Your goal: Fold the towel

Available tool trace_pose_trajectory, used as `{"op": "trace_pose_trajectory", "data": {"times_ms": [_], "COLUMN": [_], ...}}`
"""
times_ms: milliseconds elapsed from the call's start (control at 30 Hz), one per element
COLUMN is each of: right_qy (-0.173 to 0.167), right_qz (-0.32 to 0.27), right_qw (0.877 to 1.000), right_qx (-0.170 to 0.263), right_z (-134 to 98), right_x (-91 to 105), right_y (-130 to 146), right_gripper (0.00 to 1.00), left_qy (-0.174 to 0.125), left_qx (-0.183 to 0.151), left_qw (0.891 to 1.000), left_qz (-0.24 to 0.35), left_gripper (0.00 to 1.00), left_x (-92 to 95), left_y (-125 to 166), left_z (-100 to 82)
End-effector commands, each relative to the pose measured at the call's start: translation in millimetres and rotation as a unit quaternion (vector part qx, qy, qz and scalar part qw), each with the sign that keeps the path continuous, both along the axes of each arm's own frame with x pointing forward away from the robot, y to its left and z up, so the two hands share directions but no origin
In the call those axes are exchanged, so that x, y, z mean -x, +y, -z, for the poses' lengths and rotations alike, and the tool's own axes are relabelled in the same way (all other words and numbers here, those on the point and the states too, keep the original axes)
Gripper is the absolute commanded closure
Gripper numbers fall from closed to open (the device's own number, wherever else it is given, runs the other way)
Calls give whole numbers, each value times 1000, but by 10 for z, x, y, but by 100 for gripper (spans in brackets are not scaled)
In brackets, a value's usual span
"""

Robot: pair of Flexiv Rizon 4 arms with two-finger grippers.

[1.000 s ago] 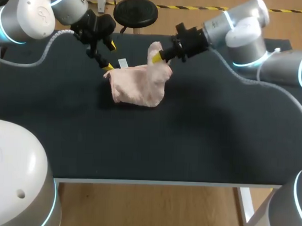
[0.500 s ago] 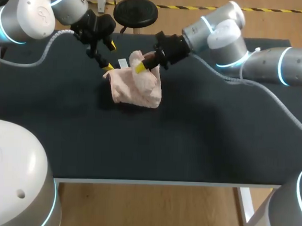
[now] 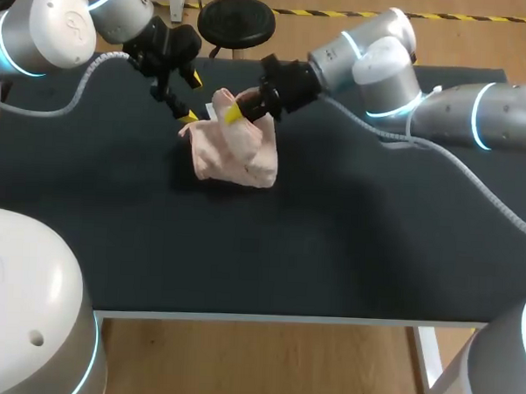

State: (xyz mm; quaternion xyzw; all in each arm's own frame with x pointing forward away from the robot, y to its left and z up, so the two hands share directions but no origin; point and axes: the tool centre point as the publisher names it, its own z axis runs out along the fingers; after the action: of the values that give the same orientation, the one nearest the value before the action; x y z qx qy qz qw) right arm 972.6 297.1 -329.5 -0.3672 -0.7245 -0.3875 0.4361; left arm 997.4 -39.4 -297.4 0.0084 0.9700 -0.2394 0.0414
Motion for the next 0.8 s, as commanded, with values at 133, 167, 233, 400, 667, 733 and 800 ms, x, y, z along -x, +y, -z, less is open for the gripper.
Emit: {"op": "trace_pose_trajectory", "data": {"times_ms": [133,167,233,400,667,733,800], "right_qy": [6,7,4,-17,-54,-46,-37], "right_qz": [3,6,10,31,34,37,43], "right_qw": [998,997,996,991,995,995,996], "right_qx": [-67,-75,-90,-130,-83,-74,-70], "right_z": [-193,-233,-305,-487,-364,-291,-230], "right_x": [5,-7,-23,-58,-40,-42,-46], "right_y": [-79,-100,-153,-369,-589,-600,-589], "right_gripper": [0,0,0,0,0,0,0], "left_qy": [-1,-1,-1,-1,-1,-1,-1], "left_qx": [2,2,2,2,2,2,2], "left_qw": [1000,1000,1000,1000,1000,1000,1000], "left_qz": [1,1,1,1,1,1,1], "left_gripper": [0,0,0,0,0,0,0], "left_x": [0,0,0,0,0,0,0], "left_y": [6,6,6,6,6,6,6], "left_z": [9,9,9,9,9,9,9]}}
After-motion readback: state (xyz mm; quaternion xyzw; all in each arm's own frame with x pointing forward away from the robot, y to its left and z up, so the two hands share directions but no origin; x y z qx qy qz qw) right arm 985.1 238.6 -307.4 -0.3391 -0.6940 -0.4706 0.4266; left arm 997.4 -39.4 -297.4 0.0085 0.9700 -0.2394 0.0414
